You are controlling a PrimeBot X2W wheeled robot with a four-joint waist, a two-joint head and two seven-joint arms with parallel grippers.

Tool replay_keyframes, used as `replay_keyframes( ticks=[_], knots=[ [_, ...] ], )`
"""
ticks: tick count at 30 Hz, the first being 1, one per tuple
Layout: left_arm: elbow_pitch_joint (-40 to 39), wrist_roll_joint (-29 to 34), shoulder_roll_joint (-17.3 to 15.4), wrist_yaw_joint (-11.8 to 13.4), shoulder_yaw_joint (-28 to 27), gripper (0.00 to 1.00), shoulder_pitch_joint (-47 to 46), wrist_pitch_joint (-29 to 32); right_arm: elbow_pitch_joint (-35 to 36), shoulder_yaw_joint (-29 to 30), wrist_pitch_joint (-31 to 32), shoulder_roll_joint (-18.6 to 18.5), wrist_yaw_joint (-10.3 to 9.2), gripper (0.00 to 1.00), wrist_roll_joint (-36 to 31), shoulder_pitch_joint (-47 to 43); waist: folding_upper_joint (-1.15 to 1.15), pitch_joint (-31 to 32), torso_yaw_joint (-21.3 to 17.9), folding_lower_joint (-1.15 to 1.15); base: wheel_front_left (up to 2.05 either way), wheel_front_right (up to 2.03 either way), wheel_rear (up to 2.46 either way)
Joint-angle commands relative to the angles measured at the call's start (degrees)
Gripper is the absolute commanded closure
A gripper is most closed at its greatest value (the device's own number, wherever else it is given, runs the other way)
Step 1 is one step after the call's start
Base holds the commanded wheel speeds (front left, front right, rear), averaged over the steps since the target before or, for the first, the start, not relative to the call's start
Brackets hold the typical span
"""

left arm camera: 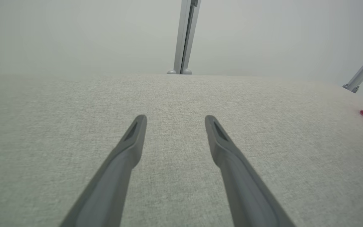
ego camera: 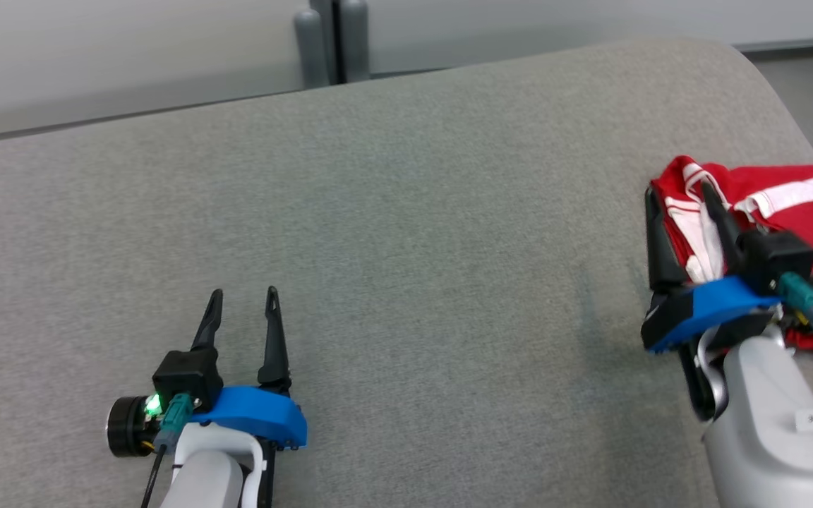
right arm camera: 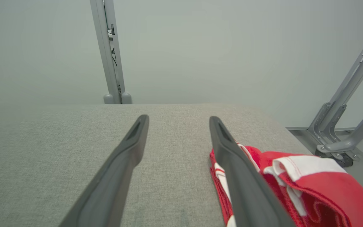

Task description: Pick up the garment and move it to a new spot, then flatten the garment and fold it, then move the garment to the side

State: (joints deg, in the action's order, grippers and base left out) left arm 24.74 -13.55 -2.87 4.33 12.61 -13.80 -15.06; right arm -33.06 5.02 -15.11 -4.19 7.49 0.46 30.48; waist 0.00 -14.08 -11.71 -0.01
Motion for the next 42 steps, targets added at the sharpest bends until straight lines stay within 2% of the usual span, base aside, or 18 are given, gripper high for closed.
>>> replay_keyframes(
  ticks=[1,11,19,34,35,39,42],
  knots=[
    [-0.37,0.13,-0.04,0.41,-0.51,0.00,0.72,-0.12,0.61,-0.37,-0.04,0.12,0.01,0.00,0.53,-1.45,0.00,0.33,0.43,0.01,0.00,0.00,0.00],
    [-1.13,-0.26,-0.01,2.09,-3.57,0.00,5.19,-0.12,1.60,-3.03,-0.04,1.21,0.01,0.00,4.62,-11.51,0.00,5.20,6.25,0.01,0.00,0.00,0.00],
    [-0.79,-0.25,-0.02,2.26,-5.87,0.00,8.60,-0.12,2.14,-5.21,-0.04,1.21,0.01,0.00,6.30,-14.94,0.00,9.30,8.55,0.01,0.00,0.00,0.00],
    [-3.74,-2.41,-0.03,-1.19,-8.14,0.00,13.04,-0.12,3.77,-5.37,-0.04,1.21,0.01,0.00,8.03,-17.37,0.00,14.52,10.02,0.01,0.00,0.00,0.00],
    [-3.62,-2.51,-0.02,-1.36,-8.25,1.00,13.27,-0.12,3.84,-5.25,-0.04,1.20,0.01,1.00,8.08,-17.41,0.00,14.61,10.11,0.01,0.00,0.00,0.00],
    [-1.90,-2.95,0.03,-1.38,-8.21,1.00,13.66,0.43,1.89,-5.24,0.43,1.56,0.00,1.00,8.05,-17.35,-0.01,14.65,10.13,0.01,0.00,0.00,0.00],
    [-1.72,-5.70,0.05,-1.77,-8.85,1.00,13.29,1.48,1.82,-4.47,1.70,1.56,0.00,1.00,10.93,-17.27,-0.01,14.64,10.17,0.01,0.00,0.00,0.00]
  ],
)
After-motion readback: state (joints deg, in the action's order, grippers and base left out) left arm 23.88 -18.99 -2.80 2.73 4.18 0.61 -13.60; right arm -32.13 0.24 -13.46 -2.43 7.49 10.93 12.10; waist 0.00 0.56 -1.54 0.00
